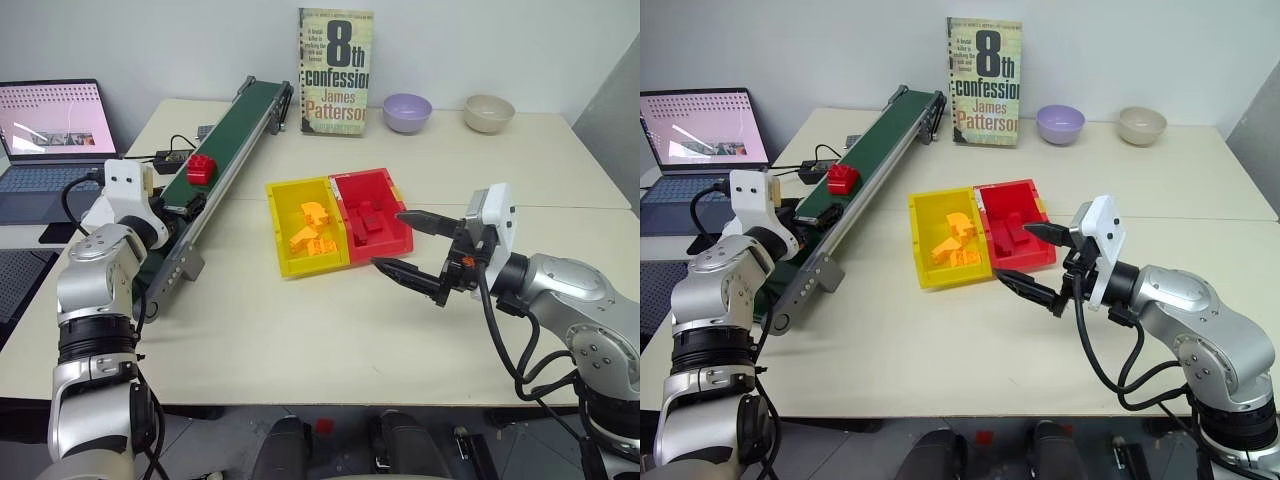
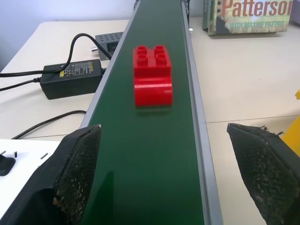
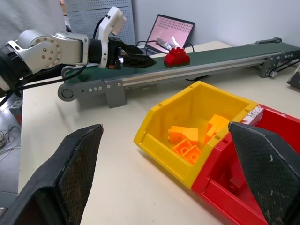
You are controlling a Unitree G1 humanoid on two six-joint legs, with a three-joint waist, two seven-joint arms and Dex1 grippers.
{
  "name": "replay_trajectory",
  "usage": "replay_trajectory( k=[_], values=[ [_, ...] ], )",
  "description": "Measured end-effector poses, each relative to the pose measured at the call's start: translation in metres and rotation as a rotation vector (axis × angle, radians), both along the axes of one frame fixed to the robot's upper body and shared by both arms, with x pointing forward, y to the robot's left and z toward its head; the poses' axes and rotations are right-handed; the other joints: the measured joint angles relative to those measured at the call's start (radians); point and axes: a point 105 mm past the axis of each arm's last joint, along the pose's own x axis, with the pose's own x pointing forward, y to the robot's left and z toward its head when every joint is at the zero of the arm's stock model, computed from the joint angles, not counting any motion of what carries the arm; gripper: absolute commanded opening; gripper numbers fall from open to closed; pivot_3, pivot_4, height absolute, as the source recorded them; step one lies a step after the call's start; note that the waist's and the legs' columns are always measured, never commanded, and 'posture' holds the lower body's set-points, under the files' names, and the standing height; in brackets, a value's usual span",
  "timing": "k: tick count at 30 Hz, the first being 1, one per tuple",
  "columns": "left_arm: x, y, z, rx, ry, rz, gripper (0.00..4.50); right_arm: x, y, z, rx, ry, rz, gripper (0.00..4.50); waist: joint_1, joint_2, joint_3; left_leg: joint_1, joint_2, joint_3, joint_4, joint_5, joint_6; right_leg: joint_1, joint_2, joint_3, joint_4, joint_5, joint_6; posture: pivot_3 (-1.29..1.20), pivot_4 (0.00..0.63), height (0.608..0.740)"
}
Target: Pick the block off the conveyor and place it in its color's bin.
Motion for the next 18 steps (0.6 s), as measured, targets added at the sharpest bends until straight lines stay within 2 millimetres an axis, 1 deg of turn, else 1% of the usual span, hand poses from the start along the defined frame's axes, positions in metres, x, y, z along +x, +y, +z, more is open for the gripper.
replay_trajectory(
  k=[11, 12, 13, 16, 17, 18],
  values=[
    [0.002, 0.003, -0.006, 0.014, 0.019, 0.01, 4.45, 0.001, 0.003, 0.005, 0.018, 0.002, -0.013, 4.5, 0.0, 0.0, 0.0, 0.0, 0.0, 0.0, 0.0, 0.0, 0.0, 0.0, 0.0, 0.0, 0.0, 0.0, 0.0, 0.0, 0.15, 0.74],
    [0.002, 0.003, -0.006, 0.015, 0.022, 0.012, 4.1, 0.0, 0.003, 0.006, 0.023, 0.004, -0.012, 4.5, 0.0, 0.0, 0.0, 0.0, 0.0, 0.0, 0.0, 0.0, 0.0, 0.0, 0.0, 0.0, 0.0, 0.0, 0.0, 0.0, 0.15, 0.74],
    [0.002, 0.004, -0.007, 0.015, 0.025, 0.014, 4.02, 0.0, 0.004, 0.006, 0.027, 0.005, -0.01, 4.5, 0.0, 0.0, 0.0, 0.0, 0.0, 0.0, 0.0, 0.0, 0.0, 0.0, 0.0, 0.0, 0.0, 0.0, 0.0, 0.0, 0.15, 0.74],
    [0.001, 0.008, -0.01, 0.008, 0.038, 0.024, 3.45, 0.0, 0.005, 0.009, 0.03, 0.004, -0.015, 4.5, 0.0, 0.0, 0.0, 0.0, 0.0, -0.001, 0.0, 0.0, 0.0, 0.0, 0.0, 0.0, 0.0, 0.0, 0.0, 0.0, 0.15, 0.74],
    [0.001, 0.009, -0.01, 0.008, 0.041, 0.026, 3.38, 0.001, 0.005, 0.009, 0.03, 0.005, -0.015, 4.5, 0.0, 0.0, 0.0, -0.001, 0.0, -0.001, 0.0, 0.0, 0.0, 0.0, 0.0, 0.0, 0.0, 0.0, 0.0, 0.0, 0.15, 0.74],
    [0.001, 0.01, -0.01, 0.011, 0.043, 0.03, 3.08, 0.0, 0.006, 0.009, 0.032, 0.008, -0.012, 4.5, 0.0, 0.0, 0.0, -0.001, 0.0, -0.001, 0.0, 0.0, 0.0, 0.0, 0.0, 0.0, 0.0, 0.0, 0.0, 0.0, 0.15, 0.74]
  ],
)
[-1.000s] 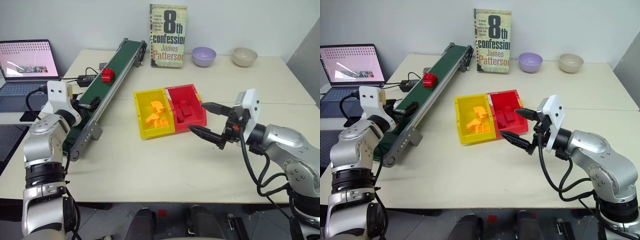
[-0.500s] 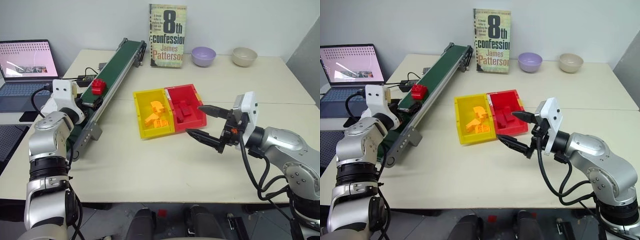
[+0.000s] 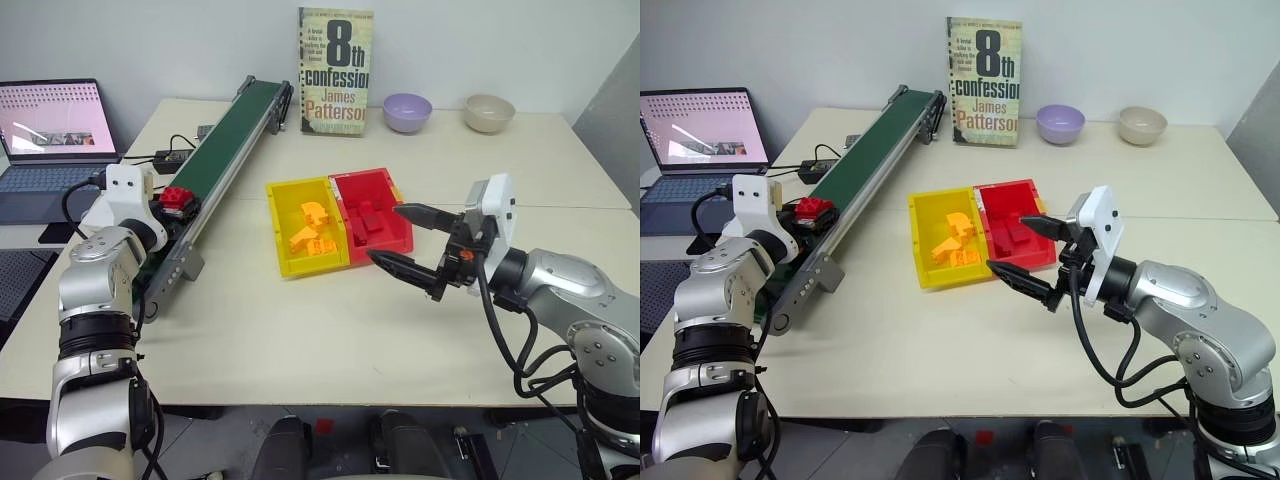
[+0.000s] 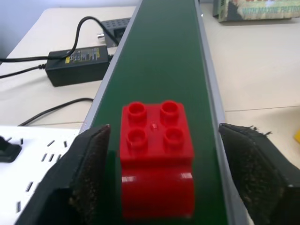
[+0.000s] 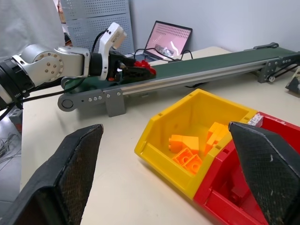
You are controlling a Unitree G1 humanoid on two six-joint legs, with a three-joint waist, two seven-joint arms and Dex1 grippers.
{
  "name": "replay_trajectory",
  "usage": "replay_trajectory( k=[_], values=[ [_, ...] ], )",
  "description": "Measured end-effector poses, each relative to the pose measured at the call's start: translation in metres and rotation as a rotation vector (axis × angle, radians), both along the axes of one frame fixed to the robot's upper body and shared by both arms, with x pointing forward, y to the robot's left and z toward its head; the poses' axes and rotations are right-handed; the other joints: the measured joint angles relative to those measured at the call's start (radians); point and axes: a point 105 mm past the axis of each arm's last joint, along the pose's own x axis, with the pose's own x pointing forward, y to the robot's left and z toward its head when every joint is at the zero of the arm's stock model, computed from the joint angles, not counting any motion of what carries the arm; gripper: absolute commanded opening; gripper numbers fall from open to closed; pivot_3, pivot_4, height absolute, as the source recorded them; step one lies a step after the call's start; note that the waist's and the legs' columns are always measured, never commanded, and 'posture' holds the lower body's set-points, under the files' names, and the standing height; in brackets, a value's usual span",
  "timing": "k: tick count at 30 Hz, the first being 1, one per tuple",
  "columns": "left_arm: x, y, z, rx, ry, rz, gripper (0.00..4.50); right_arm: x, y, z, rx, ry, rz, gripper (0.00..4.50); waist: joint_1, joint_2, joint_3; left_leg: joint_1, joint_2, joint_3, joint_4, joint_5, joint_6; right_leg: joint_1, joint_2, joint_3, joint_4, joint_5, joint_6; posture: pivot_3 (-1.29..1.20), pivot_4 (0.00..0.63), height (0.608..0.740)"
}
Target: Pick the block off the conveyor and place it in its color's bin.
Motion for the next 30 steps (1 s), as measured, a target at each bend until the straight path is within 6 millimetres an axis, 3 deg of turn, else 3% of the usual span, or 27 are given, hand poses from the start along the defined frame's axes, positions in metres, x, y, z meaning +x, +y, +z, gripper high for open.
replay_trajectory(
  k=[9, 17, 21, 26, 28, 30],
  values=[
    [-0.008, 0.011, -0.007, -0.003, 0.024, 0.035, 1.58, 0.004, -0.004, 0.0, 0.002, 0.017, 0.0, 4.5, 0.001, 0.0, 0.0, 0.0, 0.0, 0.0, 0.0, 0.0, 0.0, 0.0, -0.002, 0.0, 0.0, 0.0, 0.0, 0.0, 0.15, 0.74],
    [-0.011, 0.014, -0.006, -0.011, 0.024, 0.052, 1.54, 0.003, -0.012, -0.011, 0.008, 0.024, -0.016, 4.5, 0.001, 0.0, 0.0, 0.0, 0.0, 0.0, 0.0, 0.0, 0.0, 0.0, -0.002, 0.0, 0.0, 0.0, 0.0, 0.0, 0.15, 0.74],
    [-0.008, 0.003, 0.005, -0.033, 0.01, -0.003, 1.54, 0.004, -0.016, -0.014, 0.005, 0.018, -0.044, 4.5, 0.003, 0.0, 0.0, -0.001, 0.0, -0.001, 0.0, 0.0, 0.0, 0.0, 0.0, -0.001, 0.0, 0.0, 0.0, 0.0, 0.15, 0.74],
    [0.006, -0.06, 0.052, -0.012, -0.07, -0.293, 1.54, 0.008, -0.024, -0.018, -0.042, -0.008, -0.161, 4.5, 0.011, 0.0, 0.0, -0.001, -0.001, 0.001, 0.0, 0.0, 0.0, 0.0, 0.0, 0.0, -0.001, 0.0, 0.0, 0.0, 0.15, 0.74],
    [0.009, -0.093, 0.066, 0.012, -0.086, -0.439, 1.54, 0.01, -0.027, -0.018, -0.06, -0.024, -0.223, 4.5, 0.011, 0.0, 0.0, -0.001, -0.002, 0.002, 0.0, 0.0, 0.0, 0.0, 0.0, -0.001, -0.002, 0.0, 0.0, 0.0, 0.15, 0.74],
    [0.01, -0.144, 0.073, 0.045, -0.084, -0.654, 1.54, 0.012, -0.032, -0.018, -0.078, -0.035, -0.317, 4.5, 0.015, 0.0, 0.0, -0.002, -0.002, 0.001, 0.0, 0.0, 0.0, 0.0, 0.0, -0.002, -0.004, 0.0, 0.0, 0.0, 0.15, 0.74]
  ],
)
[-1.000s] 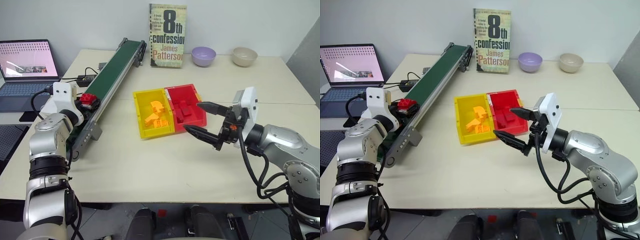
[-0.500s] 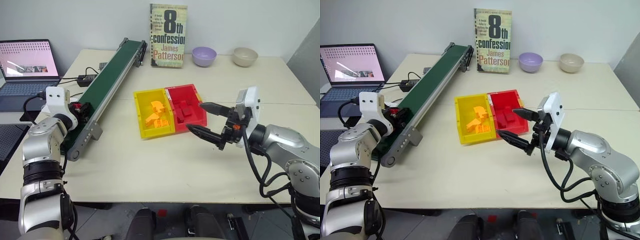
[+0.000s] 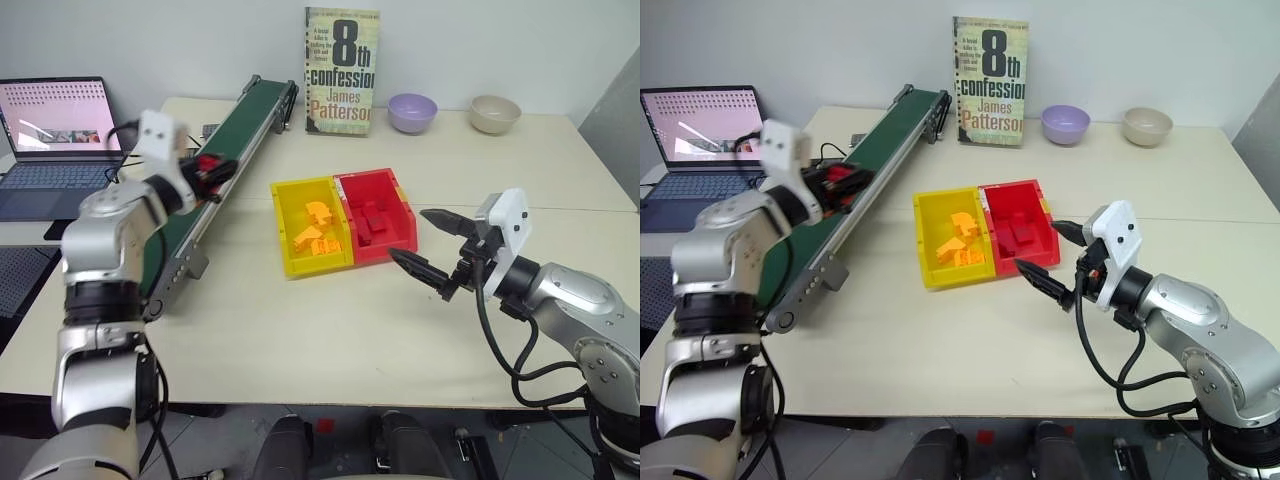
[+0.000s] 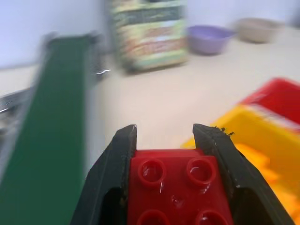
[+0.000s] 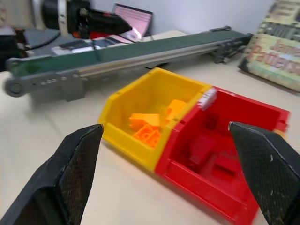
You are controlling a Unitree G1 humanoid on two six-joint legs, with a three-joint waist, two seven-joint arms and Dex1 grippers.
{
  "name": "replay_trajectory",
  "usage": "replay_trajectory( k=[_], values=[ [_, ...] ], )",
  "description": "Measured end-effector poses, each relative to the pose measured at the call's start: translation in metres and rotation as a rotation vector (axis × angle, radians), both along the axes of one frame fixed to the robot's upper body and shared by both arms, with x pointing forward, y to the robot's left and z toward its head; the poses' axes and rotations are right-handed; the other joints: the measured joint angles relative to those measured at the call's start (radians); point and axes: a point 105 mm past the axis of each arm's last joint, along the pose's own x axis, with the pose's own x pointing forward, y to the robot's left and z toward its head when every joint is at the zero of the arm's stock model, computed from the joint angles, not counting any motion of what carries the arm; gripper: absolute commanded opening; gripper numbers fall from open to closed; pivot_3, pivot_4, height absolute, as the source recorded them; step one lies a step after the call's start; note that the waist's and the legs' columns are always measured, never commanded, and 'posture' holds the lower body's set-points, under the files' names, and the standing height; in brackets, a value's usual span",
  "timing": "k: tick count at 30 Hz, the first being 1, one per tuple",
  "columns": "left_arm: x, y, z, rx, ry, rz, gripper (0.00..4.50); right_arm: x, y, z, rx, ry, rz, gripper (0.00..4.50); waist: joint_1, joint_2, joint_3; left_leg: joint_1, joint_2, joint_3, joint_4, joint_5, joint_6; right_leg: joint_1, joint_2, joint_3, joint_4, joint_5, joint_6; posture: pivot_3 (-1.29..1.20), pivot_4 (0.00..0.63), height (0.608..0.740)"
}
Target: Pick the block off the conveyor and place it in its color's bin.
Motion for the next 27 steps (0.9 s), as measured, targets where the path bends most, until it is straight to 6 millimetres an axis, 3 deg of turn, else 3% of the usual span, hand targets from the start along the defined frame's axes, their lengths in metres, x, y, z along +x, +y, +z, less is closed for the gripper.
replay_trajectory(
  k=[4, 8, 11, 15, 16, 20, 27],
  values=[
    [0.0, -0.089, 0.0, 0.069, -0.016, -0.324, 1.54, -0.005, -0.006, -0.007, 0.005, 0.03, -0.107, 4.5, 0.009, 0.0, 0.0, -0.001, -0.001, 0.002, 0.0, 0.0, 0.0, 0.0, 0.0, 0.002, -0.004, 0.0, 0.0, 0.0, 0.15, 0.74],
    [0.003, -0.125, -0.018, 0.142, -0.003, -0.46, 1.54, -0.012, -0.012, -0.016, -0.002, 0.06, -0.194, 4.5, -0.017, 0.0, 0.0, -0.001, -0.001, 0.004, -0.001, -0.001, 0.001, -0.002, 0.003, 0.003, -0.004, 0.0, 0.0, 0.0, 0.15, 0.74],
    [0.007, -0.138, -0.026, 0.199, -0.021, -0.494, 1.54, -0.017, -0.009, -0.012, 0.003, 0.04, -0.215, 4.5, -0.017, 0.0, 0.0, -0.001, -0.001, 0.002, -0.002, -0.001, 0.001, -0.002, 0.006, 0.001, -0.004, 0.0, 0.0, 0.0, 0.15, 0.74],
    [0.015, -0.137, -0.037, 0.255, -0.029, -0.475, 1.54, -0.018, -0.014, -0.013, 0.014, 0.046, -0.27, 4.5, -0.015, 0.0, 0.0, -0.001, 0.001, 0.0, -0.001, -0.001, 0.001, -0.001, 0.009, 0.001, -0.004, 0.0, 0.0, 0.0, 0.15, 0.74],
    [0.017, -0.137, -0.04, 0.26, -0.023, -0.467, 2.24, -0.018, -0.017, -0.014, 0.015, 0.052, -0.285, 4.5, -0.014, 0.0, 0.0, -0.001, 0.001, 0.0, -0.001, -0.001, 0.001, -0.001, 0.009, 0.001, -0.004, 0.0, 0.0, 0.0, 0.15, 0.74],
    [0.021, -0.139, -0.046, 0.255, -0.018, -0.443, 2.89, -0.019, -0.018, -0.019, 0.025, 0.084, -0.314, 4.5, -0.014, 0.0, 0.0, -0.001, 0.001, 0.001, -0.001, -0.001, 0.001, -0.001, 0.008, 0.002, -0.004, 0.0, 0.0, 0.0, 0.15, 0.74],
    [0.024, -0.143, -0.029, 0.198, -0.067, -0.42, 4.18, -0.019, -0.02, -0.018, 0.037, 0.092, -0.334, 4.5, -0.014, 0.0, 0.0, -0.002, 0.001, 0.001, -0.001, -0.001, 0.001, -0.001, 0.007, 0.002, -0.004, 0.0, 0.0, 0.0, 0.15, 0.74]
  ],
)
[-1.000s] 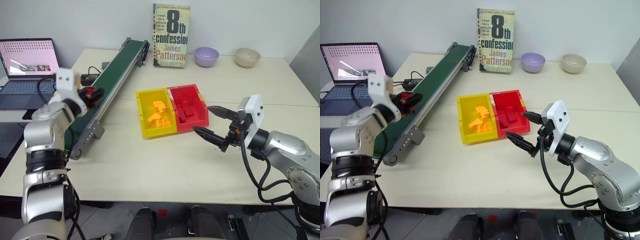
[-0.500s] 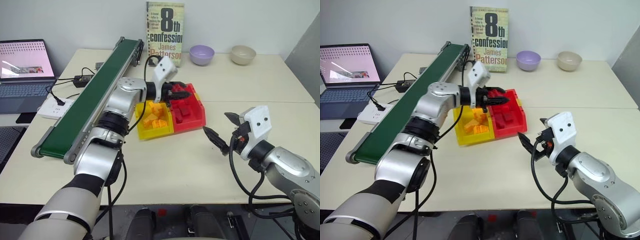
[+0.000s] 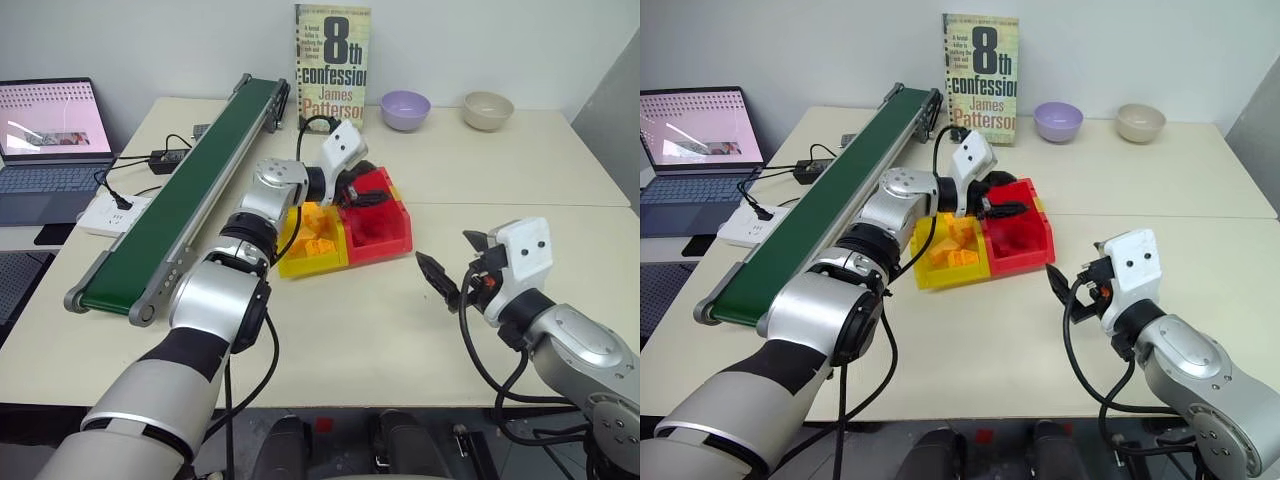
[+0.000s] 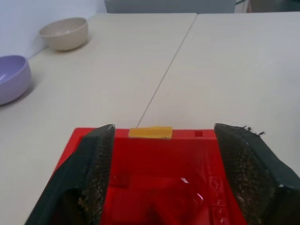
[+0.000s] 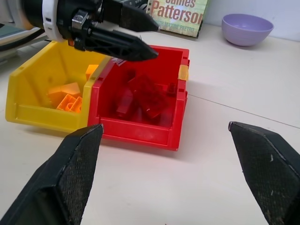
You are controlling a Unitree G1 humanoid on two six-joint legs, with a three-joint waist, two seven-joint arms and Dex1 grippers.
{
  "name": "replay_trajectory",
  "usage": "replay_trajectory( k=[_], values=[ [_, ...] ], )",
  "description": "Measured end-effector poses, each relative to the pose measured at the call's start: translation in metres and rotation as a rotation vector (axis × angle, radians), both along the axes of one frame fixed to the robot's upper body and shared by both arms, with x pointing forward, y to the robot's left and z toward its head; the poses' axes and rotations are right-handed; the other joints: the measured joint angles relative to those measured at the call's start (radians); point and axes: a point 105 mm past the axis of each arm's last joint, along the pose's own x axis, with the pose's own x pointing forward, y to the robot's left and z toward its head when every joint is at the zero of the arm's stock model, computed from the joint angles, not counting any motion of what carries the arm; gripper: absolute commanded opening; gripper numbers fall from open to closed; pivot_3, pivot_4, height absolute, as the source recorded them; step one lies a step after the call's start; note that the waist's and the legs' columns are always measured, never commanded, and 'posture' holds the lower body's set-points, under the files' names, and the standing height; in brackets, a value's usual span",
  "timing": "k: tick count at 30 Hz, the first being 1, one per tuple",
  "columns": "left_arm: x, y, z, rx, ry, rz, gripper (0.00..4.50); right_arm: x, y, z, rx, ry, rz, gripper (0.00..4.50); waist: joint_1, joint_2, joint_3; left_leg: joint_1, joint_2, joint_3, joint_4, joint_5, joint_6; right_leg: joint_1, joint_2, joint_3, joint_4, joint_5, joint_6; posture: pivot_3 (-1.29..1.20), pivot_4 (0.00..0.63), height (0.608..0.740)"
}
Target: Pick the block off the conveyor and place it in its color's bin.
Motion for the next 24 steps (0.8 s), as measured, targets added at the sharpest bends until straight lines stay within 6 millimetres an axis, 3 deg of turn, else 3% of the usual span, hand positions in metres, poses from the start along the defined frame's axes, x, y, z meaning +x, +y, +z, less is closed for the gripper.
replay_trajectory(
  k=[2, 7, 11, 16, 21, 24],
  values=[
    [0.0, 0.0, 0.002, -0.004, -0.006, 0.002, 4.44, 0.0, -0.001, 0.0, -0.001, -0.001, -0.006, 4.5, 0.0, 0.0, 0.0, 0.0, 0.0, 0.0, 0.0, 0.0, 0.0, 0.0, 0.0, 0.0, 0.0, 0.0, 0.0, 0.0, 0.15, 0.74],
    [0.001, 0.005, 0.003, -0.01, -0.006, 0.01, 4.44, 0.0, -0.001, 0.0, -0.008, 0.001, 0.001, 4.5, -0.001, 0.0, 0.0, 0.0, 0.0, 0.0, 0.0, 0.0, 0.0, 0.0, 0.0, 0.0, 0.001, 0.0, 0.0, 0.0, 0.15, 0.74],
    [0.002, 0.024, 0.008, 0.003, -0.003, 0.003, 4.44, -0.001, 0.0, 0.0, -0.03, 0.001, 0.028, 4.5, -0.003, 0.0, 0.0, 0.0, 0.0, 0.0, 0.0, 0.0, 0.0, 0.0, 0.001, 0.0, 0.001, 0.0, 0.0, 0.0, 0.15, 0.74],
    [-0.004, 0.082, 0.01, 0.034, 0.041, 0.028, 4.44, -0.001, 0.003, 0.006, -0.093, -0.013, 0.132, 4.5, -0.008, 0.0, 0.0, 0.002, 0.002, -0.001, 0.0, 0.0, 0.0, 0.0, 0.003, 0.0, 0.001, 0.0, 0.0, 0.0, 0.15, 0.74],
    [-0.044, 0.164, -0.023, 0.094, 0.181, 0.099, 4.44, 0.009, -0.008, 0.005, -0.143, 0.034, 0.245, 4.5, -0.028, 0.001, 0.0, 0.002, 0.009, 0.0, 0.0, 0.0, 0.0, 0.0, 0.003, 0.002, 0.002, 0.0, -0.001, 0.0, 0.15, 0.74],
    [-0.062, 0.17, -0.029, 0.107, 0.213, 0.105, 4.44, 0.014, -0.011, 0.004, -0.124, 0.046, 0.292, 4.5, -0.002, 0.001, 0.0, 0.001, 0.009, -0.003, 0.001, 0.0, 0.0, 0.001, 0.003, 0.0, 0.002, 0.0, -0.001, 0.0, 0.15, 0.74]
  ],
)
